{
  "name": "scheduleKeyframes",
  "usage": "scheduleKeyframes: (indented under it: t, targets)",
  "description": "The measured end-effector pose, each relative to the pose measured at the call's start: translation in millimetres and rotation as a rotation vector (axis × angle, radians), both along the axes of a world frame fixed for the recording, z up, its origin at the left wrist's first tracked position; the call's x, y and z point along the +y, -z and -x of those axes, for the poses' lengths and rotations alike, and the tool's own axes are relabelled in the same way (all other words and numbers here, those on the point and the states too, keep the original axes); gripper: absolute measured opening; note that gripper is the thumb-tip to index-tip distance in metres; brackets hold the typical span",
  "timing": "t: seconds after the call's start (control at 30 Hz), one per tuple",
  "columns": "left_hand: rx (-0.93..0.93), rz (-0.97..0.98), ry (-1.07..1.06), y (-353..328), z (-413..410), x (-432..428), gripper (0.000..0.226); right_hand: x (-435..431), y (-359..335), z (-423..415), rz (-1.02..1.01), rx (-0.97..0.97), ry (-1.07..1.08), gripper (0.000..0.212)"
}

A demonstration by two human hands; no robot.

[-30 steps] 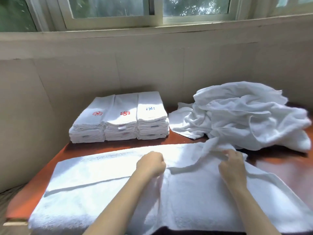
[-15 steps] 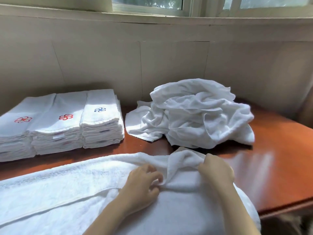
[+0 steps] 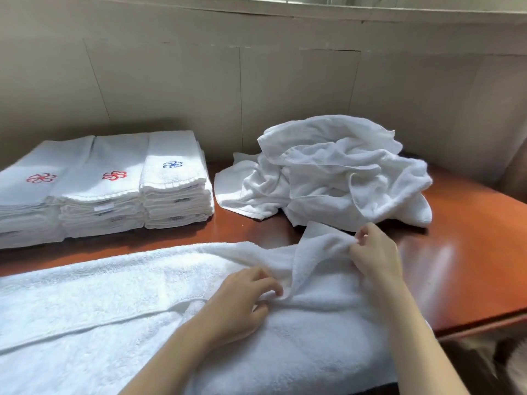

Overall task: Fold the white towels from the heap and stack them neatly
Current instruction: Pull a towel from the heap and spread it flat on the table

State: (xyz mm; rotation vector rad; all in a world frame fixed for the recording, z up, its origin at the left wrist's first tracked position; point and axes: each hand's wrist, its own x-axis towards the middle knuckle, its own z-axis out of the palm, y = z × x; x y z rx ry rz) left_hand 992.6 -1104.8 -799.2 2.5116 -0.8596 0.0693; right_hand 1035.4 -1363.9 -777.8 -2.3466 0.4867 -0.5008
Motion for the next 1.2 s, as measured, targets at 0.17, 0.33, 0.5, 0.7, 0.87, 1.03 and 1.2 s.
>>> scheduleKeyframes:
  t: [0.17,0.33,0.5,0.7,0.87,1.03,1.2]
  targets:
    - [-0.107,-0.087,-0.003,-4.3,5.4,11.3,0.028,-19.1,4.0,-12.0,-0.727,-0.236,0.049,0.029]
    - [-0.279,-0.021,-0.119,-5.8,10.9,20.8,0.013,-43.9,8.5,-12.2,-1.139,-0.203,0.233,0.016]
    - [-0.332,-0.008,-0.130,2.0,15.7,17.4,0.007,-32.8,8.1,-13.4,-0.670,0.013,0.010,0.020]
    - [-0.294,-0.064,-0.176,-3.2,11.8,24.0,0.031,-29.2,11.4,-5.9,-0.143,-0.058,0.214,0.044]
    - [-0.101,-0.170,-0.539,-5.9,-9.1,54.9,0.044,-34.4,20.4,-7.6,-0.033,0.107,0.221,0.033]
    - [0.262,-0.350,-0.758,0.6,-13.1,99.7,0.065,-43.4,18.5,-6.1,-0.232,-0.050,0.249,0.029]
    - [0.370,-0.363,-0.714,0.3,-6.0,126.2,0.070,-14.5,4.1,-3.6,0.105,0.091,0.299,0.039]
